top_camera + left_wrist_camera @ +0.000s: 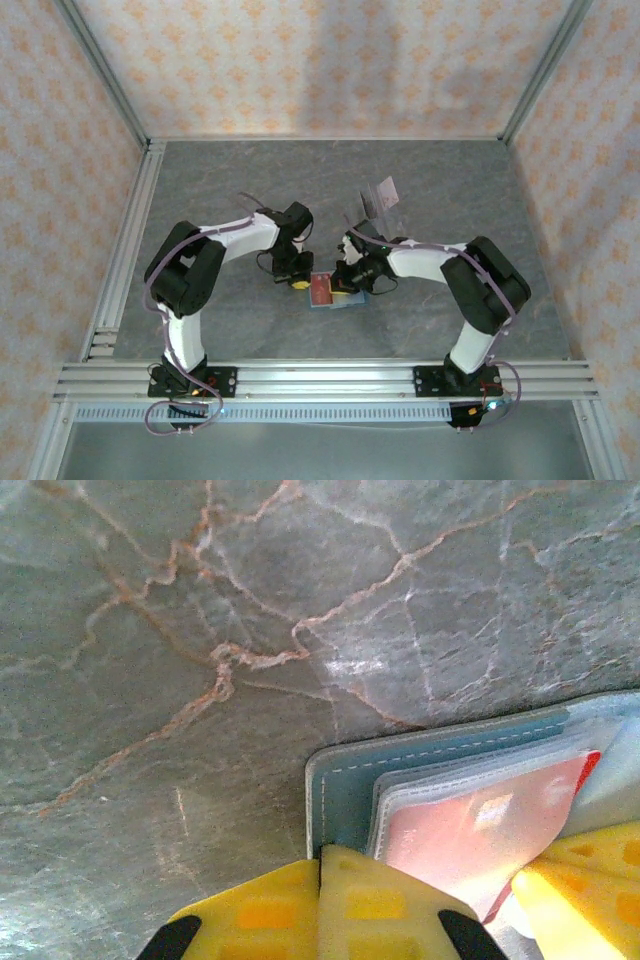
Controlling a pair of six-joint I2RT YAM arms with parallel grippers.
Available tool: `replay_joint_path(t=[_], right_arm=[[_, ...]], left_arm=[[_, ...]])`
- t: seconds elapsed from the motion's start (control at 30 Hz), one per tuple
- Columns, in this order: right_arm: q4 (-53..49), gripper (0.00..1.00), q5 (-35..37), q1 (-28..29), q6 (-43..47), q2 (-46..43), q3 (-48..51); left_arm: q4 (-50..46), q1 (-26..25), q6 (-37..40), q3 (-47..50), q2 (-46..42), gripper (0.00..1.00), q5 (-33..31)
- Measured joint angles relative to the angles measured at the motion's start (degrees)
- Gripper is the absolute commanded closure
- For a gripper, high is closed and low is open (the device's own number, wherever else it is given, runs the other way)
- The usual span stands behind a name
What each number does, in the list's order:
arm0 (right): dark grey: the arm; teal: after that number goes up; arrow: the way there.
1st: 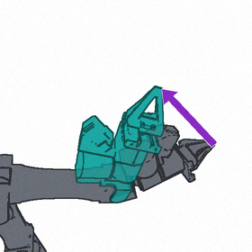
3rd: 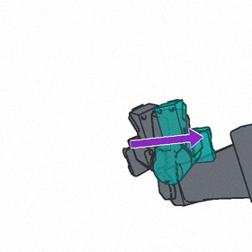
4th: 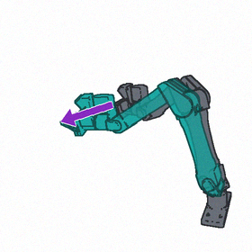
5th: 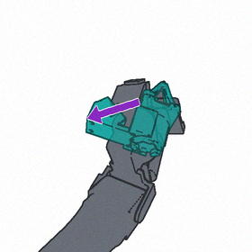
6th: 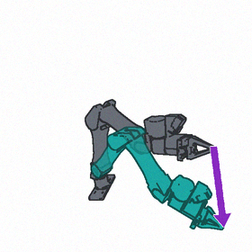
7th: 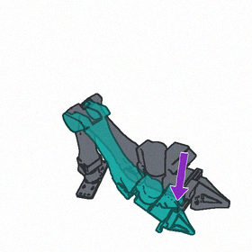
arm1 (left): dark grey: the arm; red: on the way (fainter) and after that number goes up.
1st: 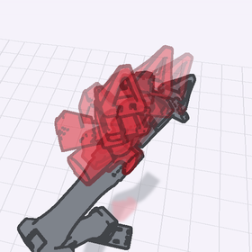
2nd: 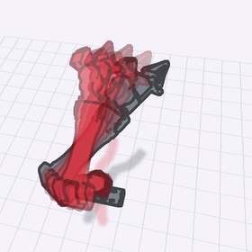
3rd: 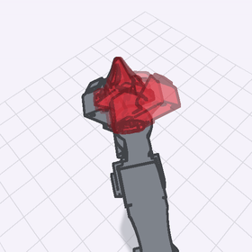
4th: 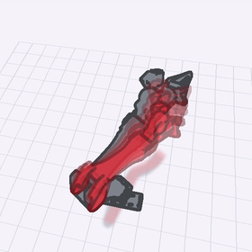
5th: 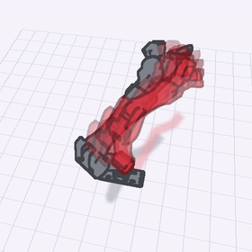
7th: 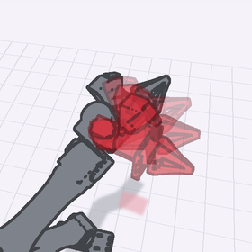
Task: Put the credit cards into the card holder
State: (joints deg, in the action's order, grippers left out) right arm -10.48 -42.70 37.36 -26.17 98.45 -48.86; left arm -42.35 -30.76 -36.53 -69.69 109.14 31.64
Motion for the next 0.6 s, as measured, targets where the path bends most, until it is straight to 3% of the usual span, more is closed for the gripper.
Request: replay_joint_path(t=[0.27, 0.6], right_arm=[[8.39, 0.99, 1.75, 2.84, -7.37, -2.16, 3.67], [5.03, 0.65, 6.01, 3.37, -7.89, -3.82, 2.78]], left_arm=[[-0.26, 2.40, 1.92, -0.26, 0.02, 1.00, -0.59], [0.04, 2.67, 2.12, 0.04, 0.02, 1.00, -0.55]])
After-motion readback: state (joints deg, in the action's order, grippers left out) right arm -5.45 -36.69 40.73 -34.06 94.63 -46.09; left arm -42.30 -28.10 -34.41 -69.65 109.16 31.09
